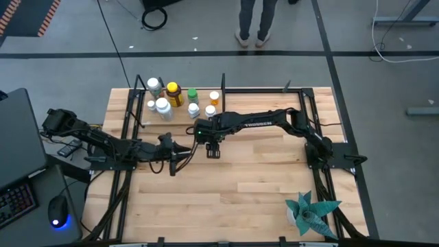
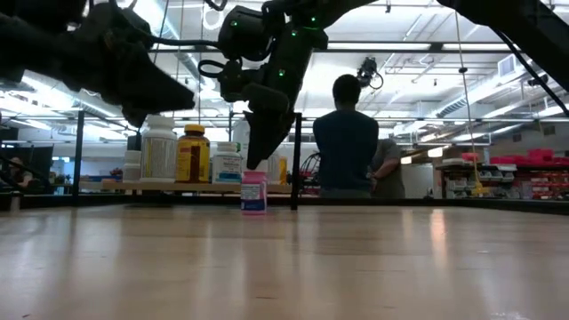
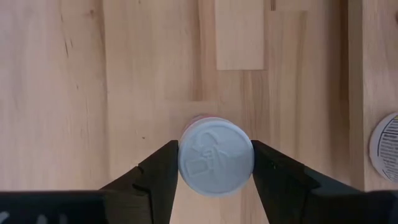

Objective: Pick and place medicine bottles onto shelf by color
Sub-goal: Put the pink medicine bottle on the shelf

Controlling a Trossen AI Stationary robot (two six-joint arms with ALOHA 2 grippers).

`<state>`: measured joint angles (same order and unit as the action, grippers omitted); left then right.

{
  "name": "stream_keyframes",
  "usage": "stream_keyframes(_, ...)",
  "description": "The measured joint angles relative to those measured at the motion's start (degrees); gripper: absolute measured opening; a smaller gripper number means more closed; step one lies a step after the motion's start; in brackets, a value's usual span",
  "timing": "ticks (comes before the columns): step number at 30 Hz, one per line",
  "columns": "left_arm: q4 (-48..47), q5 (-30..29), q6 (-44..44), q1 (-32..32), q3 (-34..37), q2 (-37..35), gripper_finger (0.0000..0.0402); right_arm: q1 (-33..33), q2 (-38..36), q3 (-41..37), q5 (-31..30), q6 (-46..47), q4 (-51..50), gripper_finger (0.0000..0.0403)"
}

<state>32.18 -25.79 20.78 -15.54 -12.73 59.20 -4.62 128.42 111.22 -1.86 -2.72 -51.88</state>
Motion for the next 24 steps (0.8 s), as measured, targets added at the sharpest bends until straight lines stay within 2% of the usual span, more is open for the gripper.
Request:
stream_keyframes(5, -0.42, -0.11, 1.06, -0.01, 0.00, -0.01, 0.0107, 0.02, 0.00, 0.00, 0.25, 0.13, 0.00, 0.0206)
stream_keyframes(12, 0.16, -0.10, 1.04, -0.05, 0.00, -0.02, 0.0107, 0.45, -0.80, -0.22, 0.08, 0.26, -1.17, 0.0245)
stream_keyframes(18, 0.11, 0.05, 0.77, -0.05, 0.00, -0.02, 0.0107, 1.23, -6.08, -0.20, -0.94, 2.86, -3.03, 0.0277)
stream_keyframes(24, -0.94, 4.36, 0.67, -0.05, 0.00, -0.02, 0.0108, 3.15, -13.47, -0.04, -1.08, 7.50, -10.74, 0.0288)
